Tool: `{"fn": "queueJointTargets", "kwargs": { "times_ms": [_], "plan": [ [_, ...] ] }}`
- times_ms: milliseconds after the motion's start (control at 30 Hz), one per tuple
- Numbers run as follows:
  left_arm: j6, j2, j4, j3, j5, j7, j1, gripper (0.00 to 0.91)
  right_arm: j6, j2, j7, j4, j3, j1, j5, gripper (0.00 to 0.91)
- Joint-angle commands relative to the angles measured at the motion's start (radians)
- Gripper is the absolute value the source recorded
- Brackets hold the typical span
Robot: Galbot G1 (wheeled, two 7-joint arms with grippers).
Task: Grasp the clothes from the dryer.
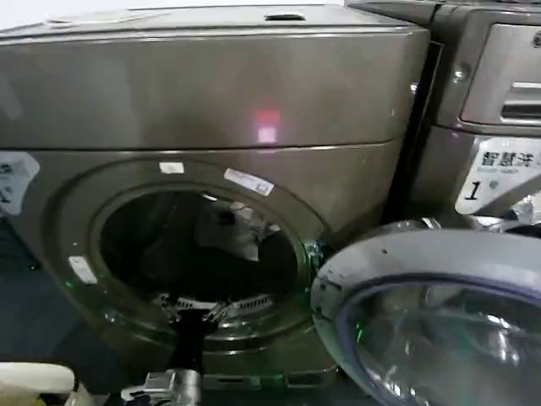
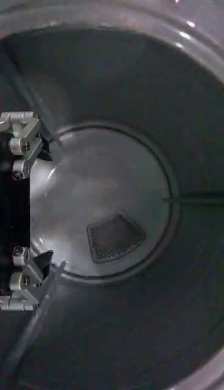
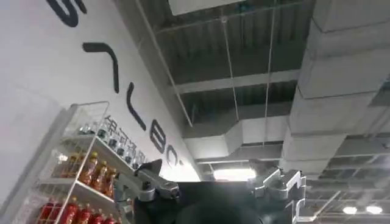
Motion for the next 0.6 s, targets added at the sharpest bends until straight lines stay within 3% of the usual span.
{"fn": "queueJointTargets", "kwargs": {
  "times_ms": [33, 600],
  "plan": [
    [0.0, 0.0, -0.002, 0.001, 0.001, 0.0, 0.001, 0.907, 0.001, -0.001, 0.001, -0.006, 0.003, -0.001, 0.0, 0.907],
    [-0.002, 0.0, 0.002, 0.005, 0.0, 0.002, -0.006, 0.907, 0.004, 0.005, 0.003, -0.004, 0.009, -0.004, 0.003, 0.907]
  ]
}}
